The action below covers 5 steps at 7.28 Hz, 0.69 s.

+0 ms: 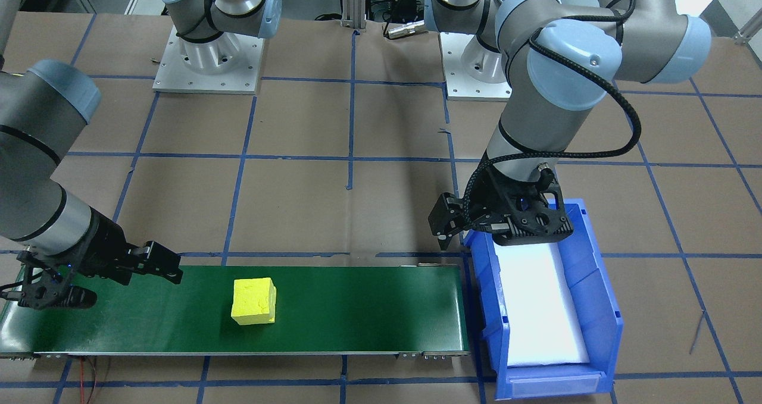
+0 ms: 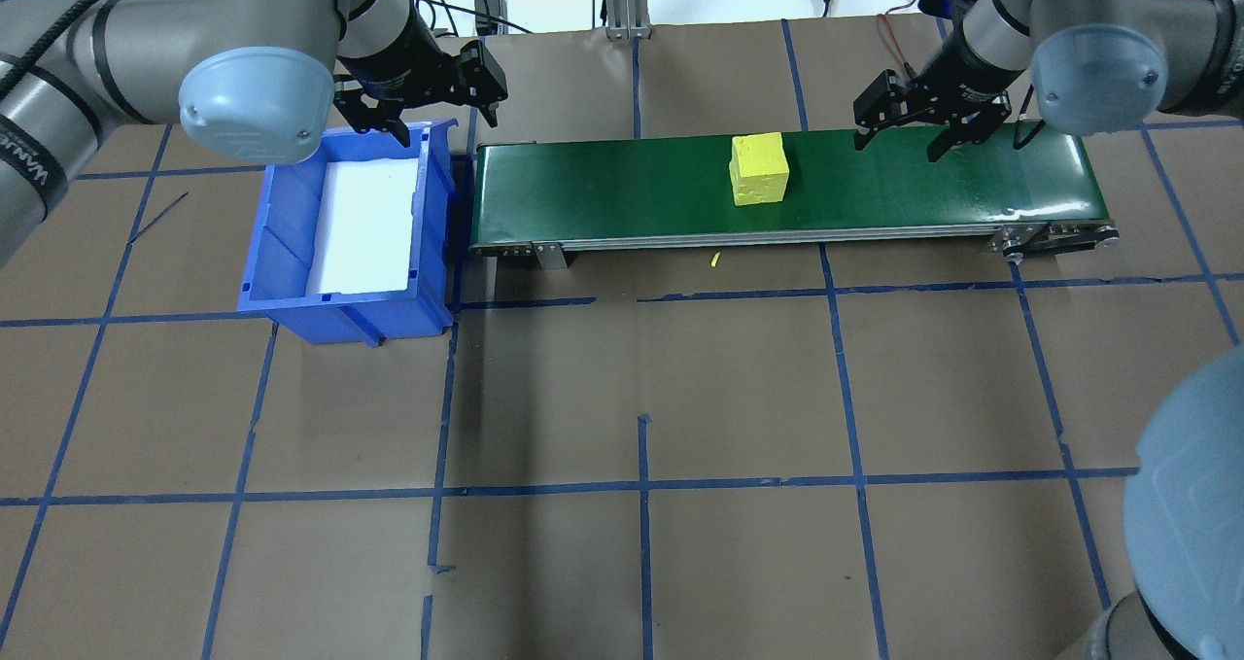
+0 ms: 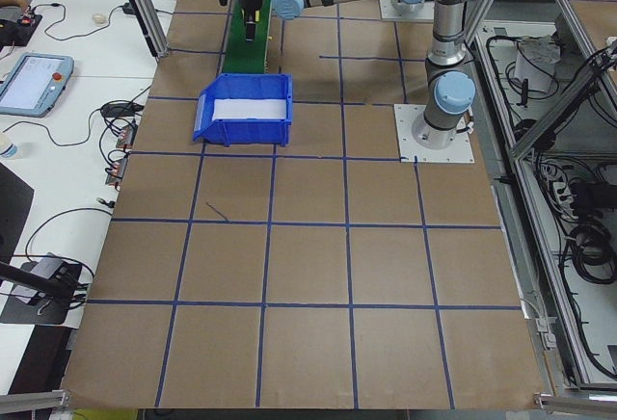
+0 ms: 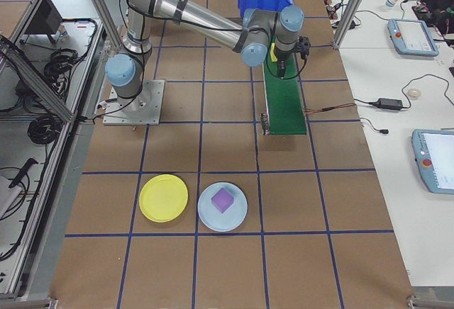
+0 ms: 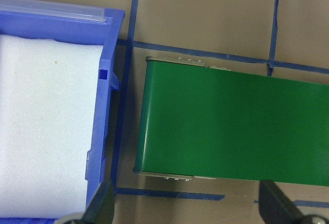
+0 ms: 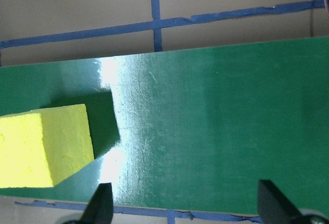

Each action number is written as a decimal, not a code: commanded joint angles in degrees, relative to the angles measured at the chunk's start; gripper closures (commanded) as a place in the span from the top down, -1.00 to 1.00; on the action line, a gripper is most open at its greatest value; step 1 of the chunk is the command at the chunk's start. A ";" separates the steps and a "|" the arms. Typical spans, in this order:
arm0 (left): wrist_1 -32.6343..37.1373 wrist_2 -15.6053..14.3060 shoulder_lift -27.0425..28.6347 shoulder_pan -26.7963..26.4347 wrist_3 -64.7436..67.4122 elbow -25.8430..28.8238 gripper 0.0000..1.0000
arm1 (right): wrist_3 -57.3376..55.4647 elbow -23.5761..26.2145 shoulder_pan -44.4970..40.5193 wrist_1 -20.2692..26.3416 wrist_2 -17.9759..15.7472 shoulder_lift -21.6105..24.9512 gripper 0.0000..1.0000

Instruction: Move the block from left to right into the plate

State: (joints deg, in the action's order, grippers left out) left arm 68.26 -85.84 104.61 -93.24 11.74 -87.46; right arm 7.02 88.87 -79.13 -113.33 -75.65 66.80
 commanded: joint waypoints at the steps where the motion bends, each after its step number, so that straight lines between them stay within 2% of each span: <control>1: 5.64 -0.90 -3.43 3.91 -1.70 -1.21 1.00 | -0.87 -0.98 -0.24 -0.23 0.06 -1.06 1.00; 3: 14.14 -1.00 -9.75 9.02 -10.66 -1.30 1.00 | -1.31 -1.15 -0.24 -0.32 0.50 -2.37 1.00; 4: 17.66 -1.96 -12.48 9.73 -11.12 -1.31 1.00 | -1.13 -1.76 -0.41 -0.32 1.20 -2.90 1.00; 5: 18.74 -4.14 -14.07 9.65 -11.47 -1.22 1.00 | -1.31 -2.38 -0.41 -0.32 1.20 -3.26 1.00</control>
State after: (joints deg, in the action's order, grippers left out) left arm 84.33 -87.96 93.19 -84.13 1.20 -88.72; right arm 5.84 87.19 -79.48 -113.63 -74.73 64.14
